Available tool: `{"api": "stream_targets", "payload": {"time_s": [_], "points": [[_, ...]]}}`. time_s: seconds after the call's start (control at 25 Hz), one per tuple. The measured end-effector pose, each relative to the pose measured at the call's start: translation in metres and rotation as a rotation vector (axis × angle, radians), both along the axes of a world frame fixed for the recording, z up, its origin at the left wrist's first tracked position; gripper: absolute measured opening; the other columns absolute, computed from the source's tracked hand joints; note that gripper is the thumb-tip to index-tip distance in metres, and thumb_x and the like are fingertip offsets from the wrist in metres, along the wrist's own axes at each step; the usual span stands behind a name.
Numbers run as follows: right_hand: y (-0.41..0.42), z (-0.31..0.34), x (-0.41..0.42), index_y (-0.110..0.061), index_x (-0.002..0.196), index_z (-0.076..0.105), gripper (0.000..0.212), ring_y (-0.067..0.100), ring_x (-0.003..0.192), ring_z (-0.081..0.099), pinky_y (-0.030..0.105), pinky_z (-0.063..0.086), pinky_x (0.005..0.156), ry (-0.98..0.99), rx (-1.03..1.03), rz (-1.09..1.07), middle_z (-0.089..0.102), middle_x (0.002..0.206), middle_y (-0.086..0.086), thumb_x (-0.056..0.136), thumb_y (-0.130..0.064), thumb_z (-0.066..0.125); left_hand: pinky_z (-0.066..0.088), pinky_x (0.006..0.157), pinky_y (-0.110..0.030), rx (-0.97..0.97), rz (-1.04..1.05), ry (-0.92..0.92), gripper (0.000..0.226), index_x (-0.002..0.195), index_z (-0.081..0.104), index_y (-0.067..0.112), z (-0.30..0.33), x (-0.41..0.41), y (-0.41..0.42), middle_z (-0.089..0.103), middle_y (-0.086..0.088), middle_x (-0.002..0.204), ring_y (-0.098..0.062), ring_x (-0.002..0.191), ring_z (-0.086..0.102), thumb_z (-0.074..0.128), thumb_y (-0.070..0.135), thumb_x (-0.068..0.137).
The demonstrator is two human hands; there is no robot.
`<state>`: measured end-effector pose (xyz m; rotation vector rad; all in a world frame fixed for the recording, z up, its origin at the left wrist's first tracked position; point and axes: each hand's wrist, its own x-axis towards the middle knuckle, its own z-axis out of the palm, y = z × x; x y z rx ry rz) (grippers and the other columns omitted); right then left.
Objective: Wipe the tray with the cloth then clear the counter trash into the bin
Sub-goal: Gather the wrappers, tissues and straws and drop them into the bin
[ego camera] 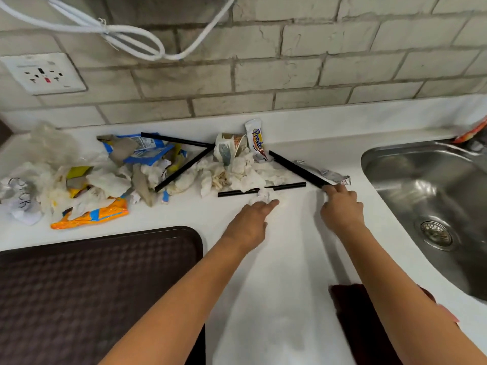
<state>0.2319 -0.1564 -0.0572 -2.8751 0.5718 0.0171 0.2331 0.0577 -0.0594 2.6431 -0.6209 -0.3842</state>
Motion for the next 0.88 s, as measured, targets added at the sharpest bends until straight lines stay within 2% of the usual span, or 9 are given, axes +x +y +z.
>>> {"api": "stream_targets", "payload": {"time_s": [0.08,0.2,0.32,0.4,0.44,0.56,0.64,0.76,0.88], "points": [[0.0,-0.007,0.005,-0.019,0.132,0.043,0.044,0.033,0.118,0.038,0.044,0.034,0.094,-0.029,-0.024,-0.006,0.042,0.134,0.009,0.088,-0.012,0.044,0.036,0.098,-0.033,0.035,0.009,-0.005,0.052,0.145,0.024,0.029,-0.005,0.0,-0.001,0.038,-0.004,0.137,-0.024,0.121,0.039,0.037,0.016,0.097],[0.001,-0.011,0.013,-0.018,0.128,0.046,0.039,0.034,0.116,0.042,0.044,0.036,0.093,-0.06,-0.005,-0.014,0.044,0.131,0.012,0.089,-0.017,0.046,0.035,0.094,-0.031,0.013,0.056,-0.039,0.038,0.135,0.041,0.019,-0.007,-0.001,0.001,0.045,-0.006,0.129,-0.024,0.117,0.042,0.041,0.021,0.097],[0.005,-0.01,0.015,-0.012,0.127,0.045,0.037,0.038,0.111,0.049,0.044,0.04,0.089,-0.052,0.083,-0.03,0.042,0.131,0.017,0.09,-0.01,0.045,0.035,0.092,-0.027,-0.025,0.052,-0.148,0.025,0.118,0.055,0.013,-0.009,-0.004,0.008,0.04,-0.003,0.134,-0.023,0.12,0.038,0.045,0.017,0.096],[0.008,-0.007,0.012,-0.006,0.127,0.045,0.037,0.04,0.111,0.05,0.044,0.042,0.089,-0.033,0.137,-0.062,0.04,0.131,0.02,0.09,-0.004,0.042,0.033,0.089,-0.023,-0.037,0.045,-0.145,0.02,0.11,0.056,0.01,-0.009,-0.007,0.012,0.039,-0.002,0.138,-0.021,0.121,0.038,0.044,0.009,0.095],[0.009,-0.006,0.008,-0.003,0.125,0.046,0.037,0.041,0.112,0.049,0.044,0.042,0.089,-0.014,0.144,-0.076,0.041,0.13,0.021,0.089,-0.002,0.04,0.033,0.083,-0.021,-0.056,0.058,-0.12,0.019,0.108,0.055,0.01,-0.008,-0.008,0.014,0.044,-0.003,0.133,-0.02,0.117,0.042,0.043,0.005,0.094],[0.014,-0.003,-0.006,0.001,0.12,0.048,0.035,0.041,0.11,0.05,0.044,0.042,0.09,0.036,0.174,-0.103,0.044,0.123,0.022,0.087,0.001,0.035,0.031,0.067,-0.019,-0.255,0.237,-0.009,0.02,0.11,0.053,0.012,0.004,-0.016,0.02,0.056,-0.006,0.106,-0.017,0.088,0.049,0.04,0.008,0.095],[0.018,0.0,-0.02,0.002,0.115,0.05,0.032,0.039,0.106,0.051,0.041,0.044,0.085,0.029,0.234,-0.112,0.05,0.117,0.023,0.086,0.001,0.035,0.03,0.061,-0.019,-0.429,0.355,0.046,0.024,0.117,0.051,0.012,0.012,-0.026,0.025,0.056,-0.006,0.097,-0.017,0.079,0.048,0.036,0.013,0.097],[0.026,0.009,-0.044,-0.002,0.116,0.051,0.031,0.038,0.1,0.054,0.035,0.044,0.076,-0.059,0.359,-0.139,0.057,0.112,0.021,0.088,-0.001,0.038,0.038,0.07,-0.025,-0.68,0.517,0.279,0.026,0.119,0.049,0.021,0.03,-0.044,0.027,0.057,-0.006,0.104,-0.02,0.085,0.052,0.037,0.015,0.096],[0.039,0.021,-0.068,-0.007,0.123,0.048,0.034,0.033,0.093,0.055,0.031,0.04,0.069,-0.192,0.421,-0.105,0.06,0.111,0.018,0.091,-0.004,0.041,0.043,0.073,-0.029,-0.877,0.579,0.561,0.05,0.122,0.041,0.026,0.054,-0.06,0.036,0.054,-0.005,0.099,-0.023,0.089,0.054,0.043,-0.004,0.082]]}}
